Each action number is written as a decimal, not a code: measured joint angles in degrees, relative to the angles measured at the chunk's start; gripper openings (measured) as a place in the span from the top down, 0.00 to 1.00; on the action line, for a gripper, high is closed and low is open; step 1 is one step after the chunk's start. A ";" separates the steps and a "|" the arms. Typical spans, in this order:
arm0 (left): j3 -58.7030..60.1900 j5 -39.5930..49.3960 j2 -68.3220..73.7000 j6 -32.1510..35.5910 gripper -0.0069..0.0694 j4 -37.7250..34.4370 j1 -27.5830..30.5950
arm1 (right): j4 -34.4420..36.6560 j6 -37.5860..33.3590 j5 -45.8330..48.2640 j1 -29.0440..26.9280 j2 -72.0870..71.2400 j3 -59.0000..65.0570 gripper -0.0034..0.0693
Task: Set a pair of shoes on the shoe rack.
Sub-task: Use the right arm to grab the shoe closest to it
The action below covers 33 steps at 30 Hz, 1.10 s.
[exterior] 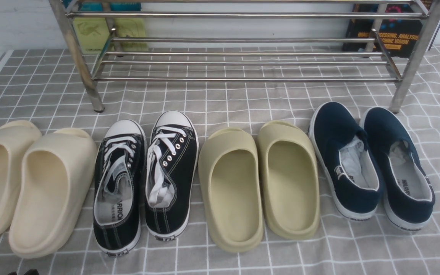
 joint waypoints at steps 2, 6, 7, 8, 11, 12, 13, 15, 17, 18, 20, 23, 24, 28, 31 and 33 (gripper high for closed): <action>0.00 0.00 0.00 0.00 0.60 0.00 0.00 | 0.00 2.38 -5.61 0.00 0.00 0.00 0.73; 0.00 0.00 0.00 0.00 0.60 0.00 0.00 | 0.81 13.98 -16.86 0.00 -0.05 0.00 0.73; 0.00 0.00 0.00 0.00 0.60 0.00 0.00 | 0.63 15.59 -16.78 0.00 -0.05 -0.26 0.72; 0.00 0.00 0.00 0.00 0.60 0.00 0.00 | -0.18 16.91 -15.20 0.00 -0.05 -1.46 0.72; 0.00 0.00 0.00 0.00 0.60 0.00 0.00 | -4.46 15.68 -6.29 0.00 1.37 -8.57 0.72; 0.00 0.00 0.00 0.00 0.60 0.00 0.00 | -4.82 15.44 -5.46 0.00 1.37 -9.29 0.72; 0.00 0.00 0.00 0.00 0.60 0.00 0.00 | -6.27 14.18 -1.00 0.00 3.19 -13.07 0.72; 0.00 0.00 0.00 0.00 0.60 0.00 0.00 | -7.83 12.37 7.08 0.00 8.17 -20.07 0.72; 0.00 0.00 0.00 0.00 0.60 0.00 0.00 | -8.60 11.13 18.19 0.00 15.87 -26.92 0.71; 0.00 0.00 0.00 0.00 0.60 0.00 0.00 | -8.72 10.70 24.74 0.00 20.73 -30.97 0.71; 0.00 0.00 0.00 0.00 0.60 0.00 0.00 | -8.78 10.65 28.24 0.00 25.16 -33.40 0.71; 0.00 0.00 0.00 0.00 0.60 0.00 0.00 | -8.78 10.47 29.52 0.00 34.47 -35.61 0.70; 0.00 0.00 0.00 0.00 0.60 0.00 0.00 | -8.78 10.47 28.95 0.00 36.37 -35.75 0.70; 0.00 0.00 0.00 0.00 0.60 0.00 0.00 | -8.78 10.47 27.71 0.00 46.43 -36.06 0.70; 0.00 0.00 0.00 0.00 0.60 0.00 0.00 | -8.90 10.47 30.96 0.00 51.36 -36.17 0.70; 0.00 0.00 0.00 0.00 0.60 0.00 0.00 | -9.38 10.39 37.68 0.00 55.52 -36.92 0.70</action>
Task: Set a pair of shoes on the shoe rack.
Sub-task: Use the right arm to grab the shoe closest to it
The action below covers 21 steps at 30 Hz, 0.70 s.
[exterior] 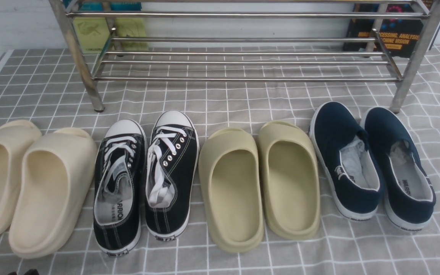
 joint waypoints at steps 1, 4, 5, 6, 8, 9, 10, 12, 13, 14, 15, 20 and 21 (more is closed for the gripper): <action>0.00 0.00 0.00 0.00 0.60 0.00 0.00 | -0.15 0.00 5.63 0.00 2.26 -1.07 0.70; 0.00 0.00 0.00 0.00 0.60 0.00 0.00 | 0.46 -2.13 21.26 0.51 9.89 -6.27 0.67; 0.00 0.00 0.00 0.00 0.60 0.00 0.00 | 1.52 -3.17 23.61 1.08 11.73 -7.87 0.65; 0.00 0.00 0.00 0.00 0.60 0.00 0.00 | 2.40 -4.26 24.95 1.78 13.11 -8.78 0.63; 0.00 0.00 0.00 0.00 0.60 0.00 0.00 | 5.09 -6.42 27.06 3.15 15.07 -10.72 0.59; 0.00 0.00 0.00 0.00 0.60 0.00 0.00 | 8.71 -8.79 27.38 5.58 17.70 -12.60 0.54; 0.00 0.00 0.00 0.00 0.60 0.00 0.00 | 10.64 -11.22 27.21 7.67 19.84 -13.68 0.49; 0.00 0.00 0.00 0.00 0.60 0.00 0.00 | 12.78 -14.18 26.75 10.31 23.04 -15.39 0.41; 0.00 0.00 0.00 0.00 0.60 0.00 0.00 | 13.92 -15.48 26.63 12.21 26.08 -17.18 0.34; 0.00 0.00 0.00 0.00 0.60 0.00 0.00 | 14.43 -15.53 26.63 13.11 27.84 -18.08 0.29; 0.00 0.00 0.00 0.00 0.60 0.00 0.00 | 14.73 -15.53 26.63 14.09 29.99 -19.13 0.25; 0.00 0.00 0.00 0.00 0.60 0.00 0.00 | 14.74 -14.68 26.35 17.30 37.44 -22.72 0.16; 0.00 0.00 0.00 0.00 0.60 0.00 0.00 | 14.49 -14.52 26.17 18.41 39.66 -23.95 0.16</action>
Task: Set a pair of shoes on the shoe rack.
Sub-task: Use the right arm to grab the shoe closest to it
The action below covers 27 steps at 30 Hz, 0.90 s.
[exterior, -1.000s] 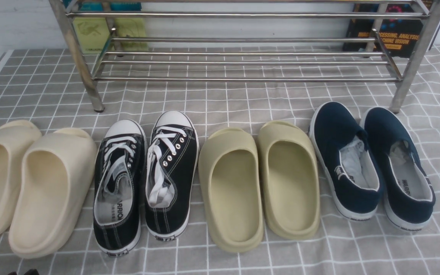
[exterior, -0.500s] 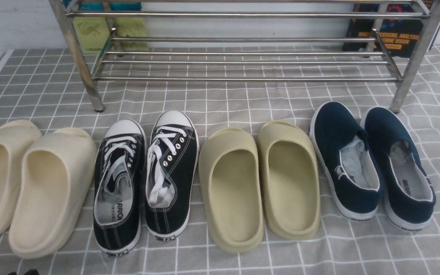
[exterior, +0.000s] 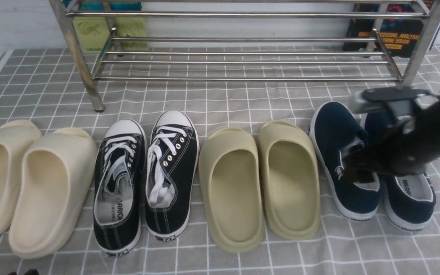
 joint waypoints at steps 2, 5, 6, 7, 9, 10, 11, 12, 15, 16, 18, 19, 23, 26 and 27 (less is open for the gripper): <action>0.00 0.00 0.00 0.00 0.60 0.00 0.00 | -0.25 0.09 -0.86 1.14 2.18 -1.26 0.16; 0.00 0.00 0.00 0.00 0.60 0.00 0.00 | -0.97 0.35 -2.84 2.26 5.01 -2.25 0.19; 0.00 0.00 0.00 0.00 0.60 0.00 0.00 | -1.04 0.41 -3.01 2.31 5.01 -2.26 0.20; 0.00 0.00 0.00 0.00 0.60 0.00 0.00 | -1.64 0.41 -3.92 2.61 6.88 -2.68 0.24; 0.00 0.00 0.00 0.00 0.60 0.00 0.00 | -2.43 0.46 -4.93 2.72 8.06 -2.76 0.31; 0.00 0.00 0.00 0.00 0.60 0.00 0.00 | -2.90 0.46 -5.25 2.72 8.51 -2.83 0.38; 0.00 0.00 0.00 0.00 0.60 0.00 0.00 | -3.01 0.46 -5.41 2.72 8.68 -2.97 0.43; 0.00 0.00 0.00 0.00 0.60 0.00 0.00 | -2.31 0.46 -6.12 2.81 8.89 -3.09 0.50; 0.00 0.00 0.00 0.00 0.60 0.00 0.00 | -1.50 0.62 -6.67 3.02 9.30 -3.09 0.85; 0.00 0.00 0.00 0.00 0.60 0.00 0.00 | -1.49 0.68 -6.67 3.02 9.31 -3.09 0.86; 0.00 0.00 0.00 0.00 0.60 0.00 0.00 | -1.49 0.80 -6.26 3.08 8.76 -3.09 0.90; 0.00 0.00 0.00 0.00 0.60 0.00 0.00 | -1.49 0.82 -6.02 3.08 8.69 -3.14 0.90; 0.00 0.00 0.00 0.00 0.60 0.00 0.00 | -1.26 0.93 -0.97 3.08 4.79 -4.42 0.90; 0.00 0.00 0.00 0.00 0.60 0.00 0.00 | -1.04 0.93 3.44 3.08 2.40 -6.93 0.90; 0.00 0.00 0.00 0.00 0.60 0.00 0.00 | -1.00 0.93 7.01 3.08 1.04 -9.46 0.90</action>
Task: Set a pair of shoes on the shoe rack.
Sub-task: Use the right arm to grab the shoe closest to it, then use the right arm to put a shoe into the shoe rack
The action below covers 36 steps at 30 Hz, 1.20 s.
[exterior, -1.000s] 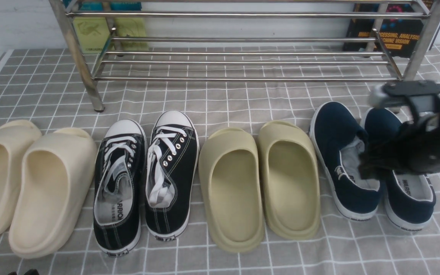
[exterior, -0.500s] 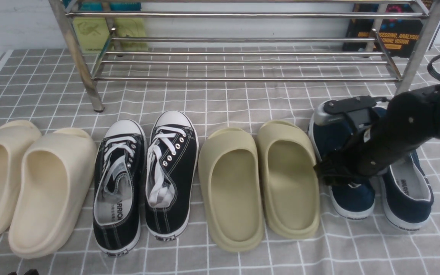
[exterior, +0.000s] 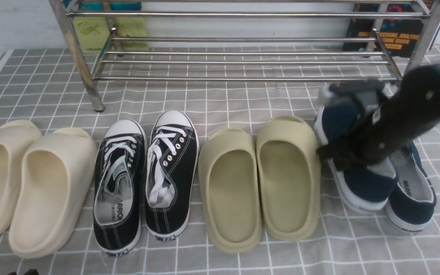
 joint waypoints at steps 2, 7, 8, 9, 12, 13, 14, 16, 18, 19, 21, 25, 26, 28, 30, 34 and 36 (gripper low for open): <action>0.00 0.00 0.00 0.00 0.60 0.00 0.00 | 0.08 0.00 2.80 0.00 -0.76 -3.32 0.90; 0.00 0.00 0.00 0.00 0.60 0.00 0.00 | -1.46 -0.05 4.96 0.17 0.52 -10.35 0.90; 0.00 0.00 0.00 0.00 0.60 0.00 0.00 | -2.40 -0.05 4.74 0.17 1.36 -11.61 0.90; 0.00 0.00 0.00 0.00 0.60 0.00 0.00 | -3.77 -0.05 4.47 0.17 3.31 -13.63 0.90; 0.00 0.00 0.00 0.00 0.60 0.00 0.00 | -6.20 0.00 3.56 0.17 6.98 -17.97 0.90; 0.00 0.00 0.00 0.00 0.60 0.00 0.00 | -7.70 0.00 3.22 0.17 10.46 -21.32 0.90; 0.00 0.00 0.00 0.00 0.60 0.00 0.00 | -8.66 0.00 3.19 0.17 12.78 -24.54 0.90; 0.00 0.00 0.00 0.00 0.60 0.00 0.00 | -9.76 0.00 3.19 0.03 17.89 -30.94 0.90; 0.00 0.00 0.00 0.00 0.60 0.00 0.00 | -10.16 0.00 3.19 -0.40 21.95 -36.41 0.90; 0.00 0.00 0.00 0.00 0.60 0.00 0.00 | -10.26 0.00 3.19 -0.73 24.09 -38.84 0.90; 0.00 0.00 0.00 0.00 0.60 0.00 0.00 | -10.59 0.00 3.25 -1.03 26.61 -43.09 0.90; 0.00 0.00 0.00 0.00 0.60 0.00 0.00 | -11.34 0.10 4.18 -2.22 34.44 -54.71 0.90; 0.00 0.00 0.00 0.00 0.60 0.00 0.00 | -11.40 0.10 4.43 -2.45 36.01 -57.16 0.90; 0.00 0.00 0.00 0.00 0.60 0.00 0.00 | -11.42 0.10 4.67 -2.75 38.29 -60.89 0.89; 0.00 0.00 0.00 0.00 0.60 0.00 0.00 | -11.09 0.10 4.83 -3.11 39.87 -62.64 0.86; 0.00 0.00 0.00 0.00 0.60 0.00 0.00 | -9.92 0.04 4.16 -3.62 40.60 -63.22 0.72; 0.00 0.00 0.00 0.00 0.60 0.00 0.00 | -9.48 -0.02 2.99 -3.89 40.67 -63.70 0.59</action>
